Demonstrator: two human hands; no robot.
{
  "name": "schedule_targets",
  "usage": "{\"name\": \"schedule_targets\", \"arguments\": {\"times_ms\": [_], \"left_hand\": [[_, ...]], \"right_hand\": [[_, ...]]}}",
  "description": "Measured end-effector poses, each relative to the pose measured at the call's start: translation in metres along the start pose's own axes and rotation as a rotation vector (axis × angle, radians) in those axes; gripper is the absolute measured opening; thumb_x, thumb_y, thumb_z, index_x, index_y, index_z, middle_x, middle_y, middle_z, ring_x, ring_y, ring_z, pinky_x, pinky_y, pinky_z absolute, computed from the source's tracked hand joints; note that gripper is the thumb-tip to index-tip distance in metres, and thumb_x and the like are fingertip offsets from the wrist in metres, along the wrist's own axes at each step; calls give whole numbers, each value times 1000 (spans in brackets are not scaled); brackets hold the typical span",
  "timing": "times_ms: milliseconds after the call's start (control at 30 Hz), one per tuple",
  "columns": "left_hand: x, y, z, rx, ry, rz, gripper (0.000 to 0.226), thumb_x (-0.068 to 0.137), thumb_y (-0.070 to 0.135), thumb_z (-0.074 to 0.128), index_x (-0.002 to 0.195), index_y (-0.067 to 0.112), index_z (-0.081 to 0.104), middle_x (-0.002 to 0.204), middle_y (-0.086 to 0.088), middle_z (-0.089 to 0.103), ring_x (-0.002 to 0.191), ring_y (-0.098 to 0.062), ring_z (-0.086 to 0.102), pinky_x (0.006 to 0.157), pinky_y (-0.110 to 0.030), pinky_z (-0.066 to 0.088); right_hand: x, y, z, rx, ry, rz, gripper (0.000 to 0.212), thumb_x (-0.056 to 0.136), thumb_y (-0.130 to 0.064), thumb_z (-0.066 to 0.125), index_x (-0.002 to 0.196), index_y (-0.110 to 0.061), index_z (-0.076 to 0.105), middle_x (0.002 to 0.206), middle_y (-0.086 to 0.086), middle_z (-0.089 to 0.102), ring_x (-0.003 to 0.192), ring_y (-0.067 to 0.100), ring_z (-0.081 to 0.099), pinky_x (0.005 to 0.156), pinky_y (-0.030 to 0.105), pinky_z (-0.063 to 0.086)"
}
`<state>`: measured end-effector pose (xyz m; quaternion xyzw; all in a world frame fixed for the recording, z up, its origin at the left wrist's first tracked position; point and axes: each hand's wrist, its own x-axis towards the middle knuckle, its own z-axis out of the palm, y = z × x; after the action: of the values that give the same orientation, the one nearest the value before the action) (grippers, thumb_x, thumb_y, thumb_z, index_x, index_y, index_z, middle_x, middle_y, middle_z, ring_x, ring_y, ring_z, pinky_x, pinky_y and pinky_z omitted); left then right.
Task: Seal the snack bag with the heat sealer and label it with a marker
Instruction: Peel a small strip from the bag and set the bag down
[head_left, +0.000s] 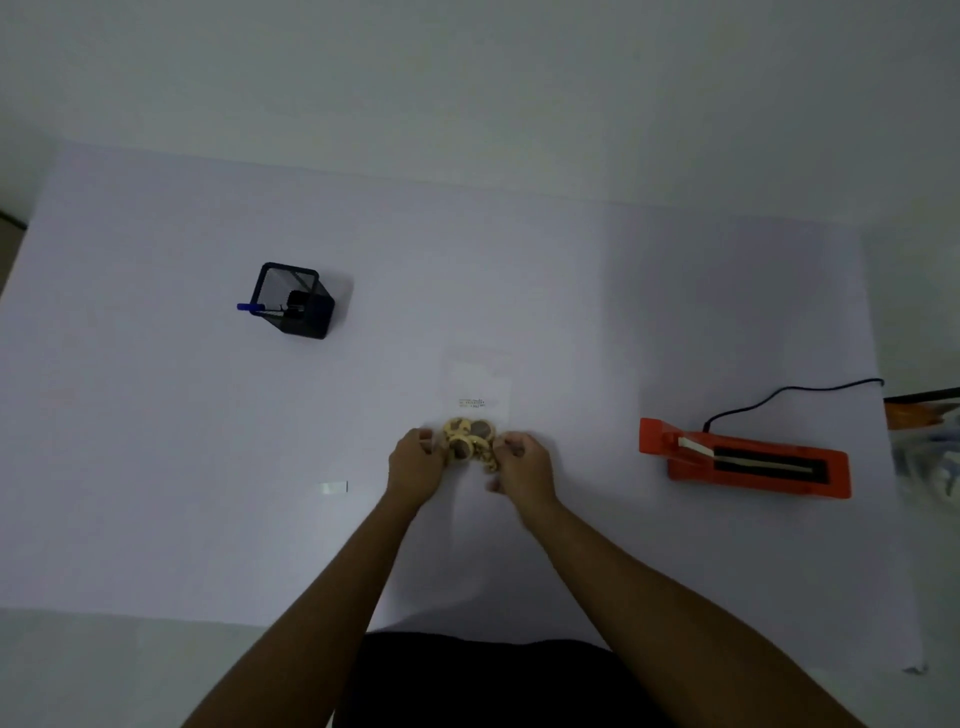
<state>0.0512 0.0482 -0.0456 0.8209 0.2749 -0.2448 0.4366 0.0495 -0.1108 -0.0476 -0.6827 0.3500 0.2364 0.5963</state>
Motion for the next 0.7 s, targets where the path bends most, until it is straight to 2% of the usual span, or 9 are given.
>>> {"name": "schedule_targets", "arguments": {"times_ms": [133,233,367,433,533,633,700], "left_hand": [[32,27,-15,17,6,39,37,87,12,59,124,3,59,122,-15,64,111,-34,60,96,-46,50],[43,42,-16,60,14,64,37,90,13,58,124,2,57,123,-17,62,114,-34,57,97,-39,44],[43,49,-17,71,22,75,41,92,11,57,131,2,52,129,-17,59,119,-33,54,99,-34,39],[39,45,-17,52,33,96,44,92,12,58,134,3,48,128,-17,59,118,-33,56,98,-34,41],[26,39,-16,70,138,149,48,93,19,59,137,6,45,130,-16,55,119,-31,54,99,-39,45],[4,40,-14,56,227,257,40,95,22,57,132,9,48,127,-12,55,115,-27,55,97,-40,48],[-9,42,-10,27,228,334,30,96,22,54,124,10,54,119,-10,60,106,-25,58,91,-38,51]], "right_hand": [[23,-35,14,109,6,17,8,98,-9,55,105,-8,59,88,9,64,60,18,63,51,32,57],[39,-49,19,147,39,32,13,96,-1,52,105,-8,59,96,18,65,57,19,60,49,30,54],[47,-58,21,194,49,29,22,98,-5,53,118,0,60,97,19,65,66,23,62,54,32,57],[41,-57,19,250,33,49,22,99,-7,50,119,-1,59,93,18,65,69,25,64,59,35,61],[23,-49,11,269,34,59,20,100,-11,48,115,-5,60,91,17,65,72,26,66,62,38,61],[-4,-38,-2,248,28,29,17,99,-12,50,110,-7,63,96,16,66,77,27,66,63,38,60],[-27,-30,-14,235,13,13,12,99,-13,53,103,-12,64,101,18,67,81,27,67,65,38,60]]}}
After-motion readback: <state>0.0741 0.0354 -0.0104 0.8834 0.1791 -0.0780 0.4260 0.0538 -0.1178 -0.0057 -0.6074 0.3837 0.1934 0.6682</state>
